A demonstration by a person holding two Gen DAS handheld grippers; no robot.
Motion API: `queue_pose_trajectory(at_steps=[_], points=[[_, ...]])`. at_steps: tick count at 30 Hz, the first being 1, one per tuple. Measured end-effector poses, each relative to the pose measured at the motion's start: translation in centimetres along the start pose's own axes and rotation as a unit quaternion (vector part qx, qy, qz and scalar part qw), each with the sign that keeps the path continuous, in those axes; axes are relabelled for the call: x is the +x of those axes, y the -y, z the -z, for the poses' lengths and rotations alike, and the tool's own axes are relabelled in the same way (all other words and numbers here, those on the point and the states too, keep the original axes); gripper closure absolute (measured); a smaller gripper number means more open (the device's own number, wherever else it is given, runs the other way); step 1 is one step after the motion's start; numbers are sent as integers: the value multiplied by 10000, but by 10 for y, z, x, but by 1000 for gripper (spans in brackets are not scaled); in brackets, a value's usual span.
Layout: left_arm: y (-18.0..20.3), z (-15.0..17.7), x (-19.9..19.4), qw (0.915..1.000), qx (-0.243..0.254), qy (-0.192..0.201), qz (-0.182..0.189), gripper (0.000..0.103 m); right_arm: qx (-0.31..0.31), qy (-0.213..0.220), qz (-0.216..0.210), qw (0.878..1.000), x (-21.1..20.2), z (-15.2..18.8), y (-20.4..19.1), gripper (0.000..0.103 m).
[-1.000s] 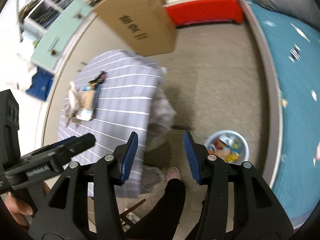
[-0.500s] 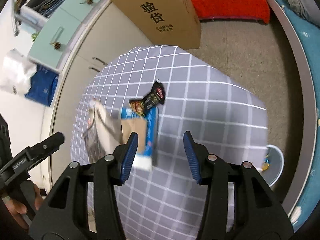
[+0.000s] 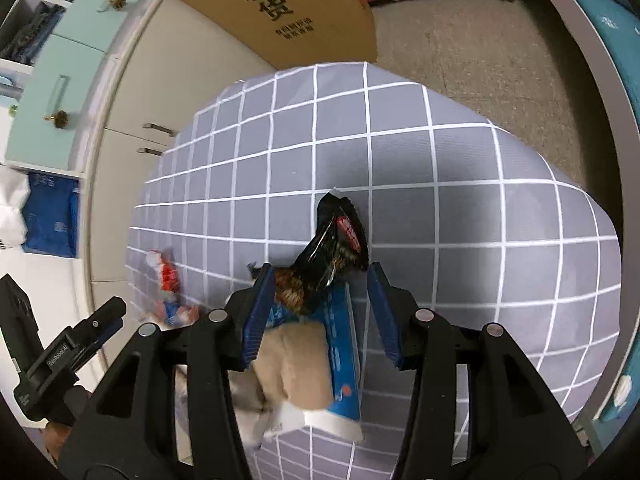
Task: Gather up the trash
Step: 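Grasp the red-white wrapper with the left gripper while the right gripper grasps the black wrapper, then carry both wrappers over the bin and open both grippers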
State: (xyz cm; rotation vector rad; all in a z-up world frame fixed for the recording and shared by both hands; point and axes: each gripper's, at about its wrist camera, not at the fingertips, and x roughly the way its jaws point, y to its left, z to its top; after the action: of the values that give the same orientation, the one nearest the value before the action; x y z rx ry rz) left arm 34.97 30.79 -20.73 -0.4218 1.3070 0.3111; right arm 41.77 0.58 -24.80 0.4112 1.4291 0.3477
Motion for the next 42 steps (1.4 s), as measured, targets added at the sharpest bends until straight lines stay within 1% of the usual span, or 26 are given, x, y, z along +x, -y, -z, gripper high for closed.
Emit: queue_pose_trajectory(at_steps=[1,2,5,7,11,12,13,14,15,16,17,19,20,22,23,24,26,28,30,33,37,40,42], points=[[-1,-3,6,10000,18,-50,1,28,-13,-6,32,10000,3,-1,-2,56],[-3,-7,13,9998,-111,-125,-64,28,-23,-3,56,10000,5,-3,-3,56],[-5,-15,30,9996,-84,-278,-31,28,-103,49,169,9998,10,-7,-8,55],[-4,-20,41,9993,-28,-367,-19,28,-145,55,184,9997,13,-10,-11,54],[1,-30,62,9983,155,-566,-57,28,-289,71,216,9993,15,-16,-16,54],[2,-31,65,9981,191,-586,-79,29,-318,72,223,9992,17,-18,-17,55],[2,-33,69,9977,223,-630,-78,31,-349,73,217,9991,17,-19,-18,66],[3,-34,70,9975,234,-665,-74,36,-373,65,244,9990,19,-20,-19,75],[3,-35,70,9978,256,-612,-74,40,-350,15,204,9992,21,-21,-17,81],[3,-36,70,9977,266,-611,-86,40,-311,24,147,9994,22,-22,-16,82],[3,-36,70,9977,289,-605,-123,45,-301,30,120,9995,22,-23,-15,82],[3,-36,69,9972,465,-540,-210,62,-334,43,122,9994,22,-22,-15,84],[2,-36,69,9968,539,-484,-332,75,-339,53,114,9993,22,-22,-14,84],[-1,-37,67,9971,536,-469,-260,76,-334,52,53,9994,22,-22,-15,87],[-3,-37,67,9975,497,-457,-201,78,-321,62,32,9995,22,-22,-14,87],[-6,-37,65,9981,411,-441,-108,82,-318,83,3,9995,20,-22,-13,88],[-11,-37,58,9991,270,-326,-19,85,-345,204,-30,9992,15,-21,-14,89],[-14,-37,48,9997,199,-134,-36,85,-388,308,-75,9987,8,-19,-15,90],[-16,-36,35,9999,96,39,43,85,-418,435,-113,9981,-2,-18,-16,90],[-9,-35,11,9995,24,285,95,85,-511,693,-159,9962,-22,-17,-17,90],[17,-26,-21,9979,124,600,192,85,-601,918,-306,9935,-51,-12,-15,90],[47,-9,-44,9962,302,749,329,85,-631,1050,-423,9916,-76,-2,-5,90],[74,4,-56,9945,484,824,437,85,-612,1115,-486,9907,-93,6,7,90]])
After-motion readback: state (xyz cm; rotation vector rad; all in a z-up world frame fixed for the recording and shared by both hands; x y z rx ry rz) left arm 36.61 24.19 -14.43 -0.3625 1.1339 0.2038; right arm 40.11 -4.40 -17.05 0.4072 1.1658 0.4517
